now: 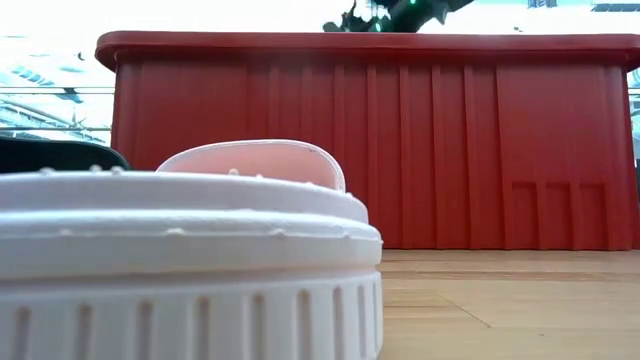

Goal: Pick and place slides into bin
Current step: Put the pink slide into the red bin

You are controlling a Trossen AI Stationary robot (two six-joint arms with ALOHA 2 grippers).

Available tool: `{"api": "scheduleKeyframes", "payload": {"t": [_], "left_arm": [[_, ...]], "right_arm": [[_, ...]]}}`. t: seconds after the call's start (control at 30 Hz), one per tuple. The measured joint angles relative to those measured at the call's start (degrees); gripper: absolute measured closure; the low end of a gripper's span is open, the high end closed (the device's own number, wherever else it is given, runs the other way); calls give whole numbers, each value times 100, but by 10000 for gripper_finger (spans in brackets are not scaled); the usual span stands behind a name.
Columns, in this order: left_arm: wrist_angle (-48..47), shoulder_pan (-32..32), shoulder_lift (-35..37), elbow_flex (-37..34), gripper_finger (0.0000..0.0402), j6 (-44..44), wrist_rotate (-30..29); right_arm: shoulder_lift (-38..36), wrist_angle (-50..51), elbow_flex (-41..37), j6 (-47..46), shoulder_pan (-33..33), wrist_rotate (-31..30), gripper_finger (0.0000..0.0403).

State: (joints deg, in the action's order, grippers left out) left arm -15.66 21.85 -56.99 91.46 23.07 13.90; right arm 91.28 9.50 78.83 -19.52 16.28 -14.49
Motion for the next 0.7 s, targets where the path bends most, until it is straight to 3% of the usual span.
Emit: {"api": "scheduleKeyframes", "payload": {"t": [0.23,0.37,0.5,0.7], "left_arm": [[416,-2,11,2,199,-62,167],[483,-1,10,2,199,-93,168],[615,-2,9,1,199,-142,384],[993,0,51,1,199,509,810]], "right_arm": [[-16,-2789,0,-1293,-89,1057,318],[-15,-4031,0,-1584,-240,1452,319],[-16,-5027,0,-1773,-455,1629,319],[-13,-6047,0,-1782,-878,1629,317]]}}
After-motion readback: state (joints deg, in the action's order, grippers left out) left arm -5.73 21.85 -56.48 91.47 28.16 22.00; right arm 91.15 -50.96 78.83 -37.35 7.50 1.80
